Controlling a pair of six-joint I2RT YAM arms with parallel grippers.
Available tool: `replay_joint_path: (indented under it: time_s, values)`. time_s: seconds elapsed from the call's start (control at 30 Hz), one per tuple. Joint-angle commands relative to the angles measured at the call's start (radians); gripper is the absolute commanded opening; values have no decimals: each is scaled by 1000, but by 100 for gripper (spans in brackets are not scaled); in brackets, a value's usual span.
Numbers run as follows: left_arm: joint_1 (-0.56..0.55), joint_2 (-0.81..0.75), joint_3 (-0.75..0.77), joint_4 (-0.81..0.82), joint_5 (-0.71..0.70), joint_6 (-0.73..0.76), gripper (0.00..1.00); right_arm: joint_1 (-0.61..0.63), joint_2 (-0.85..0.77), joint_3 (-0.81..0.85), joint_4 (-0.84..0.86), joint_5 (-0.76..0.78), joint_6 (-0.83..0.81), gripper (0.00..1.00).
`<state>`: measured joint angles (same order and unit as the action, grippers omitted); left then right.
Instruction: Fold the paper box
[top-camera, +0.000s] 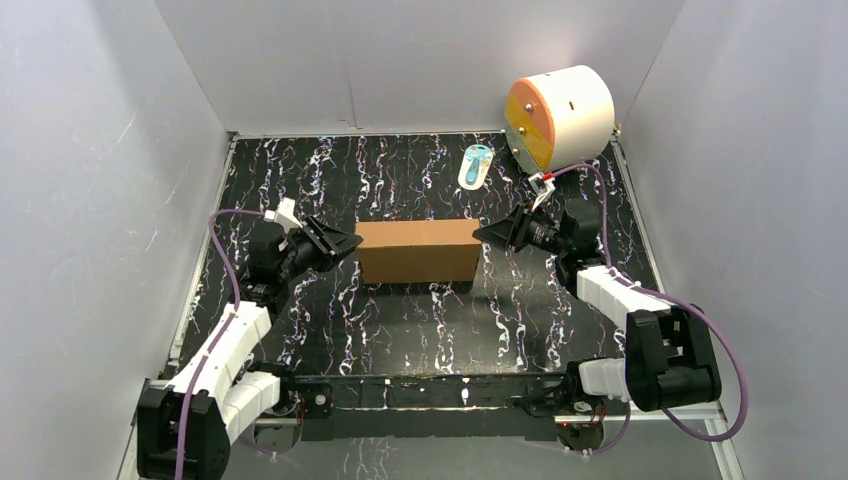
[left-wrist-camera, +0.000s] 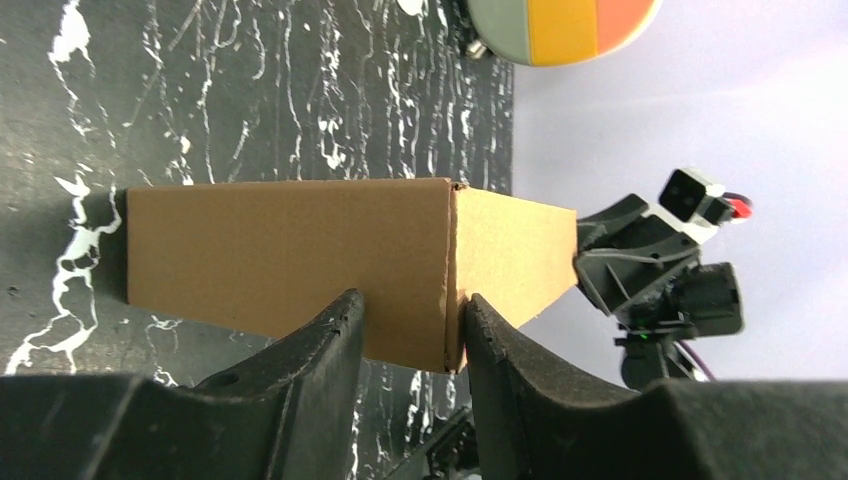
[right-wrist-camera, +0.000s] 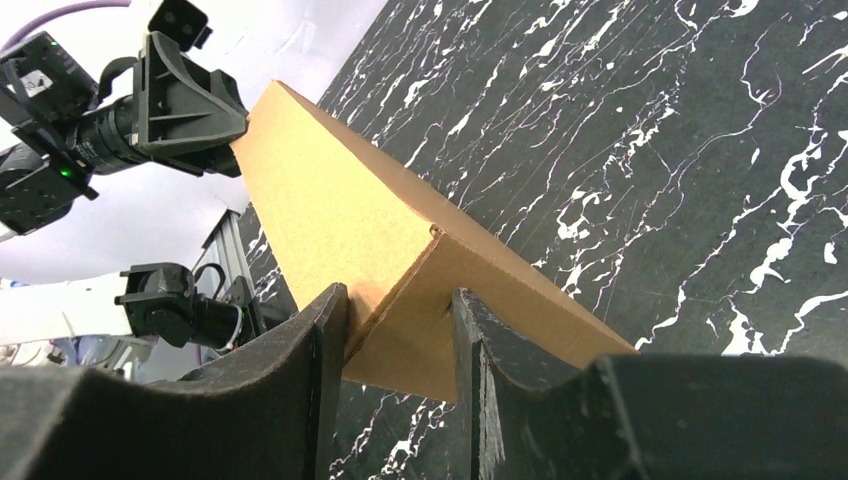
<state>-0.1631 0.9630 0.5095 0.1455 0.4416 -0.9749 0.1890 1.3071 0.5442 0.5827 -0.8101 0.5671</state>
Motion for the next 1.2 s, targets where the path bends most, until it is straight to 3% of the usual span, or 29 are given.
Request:
replay_joint_path:
  time_s: [0.0, 0.1, 0.23, 0.47, 0.6, 0.9, 1.17]
  values:
    - [70, 57, -170, -227, 125, 28, 37, 12, 118, -145, -323, 108, -175, 22]
    - [88, 67, -216, -173, 172, 4, 35, 33, 135, -150, -324, 148, -183, 13]
    - [91, 89, -238, -151, 194, 3, 31, 121, 173, -132, -303, 217, -206, 9]
    - [132, 89, -286, -51, 275, -52, 16, 136, 182, -140, -129, 70, -142, 1]
    - [161, 96, -294, -28, 277, -65, 13, 136, 160, -107, -113, 20, -127, 0]
    - [162, 29, -166, -256, 170, 63, 13, 87, 88, -41, -133, -62, -21, 26]
    - [160, 4, -159, -270, 166, 60, 13, 53, 54, -27, -141, -154, -36, 41]
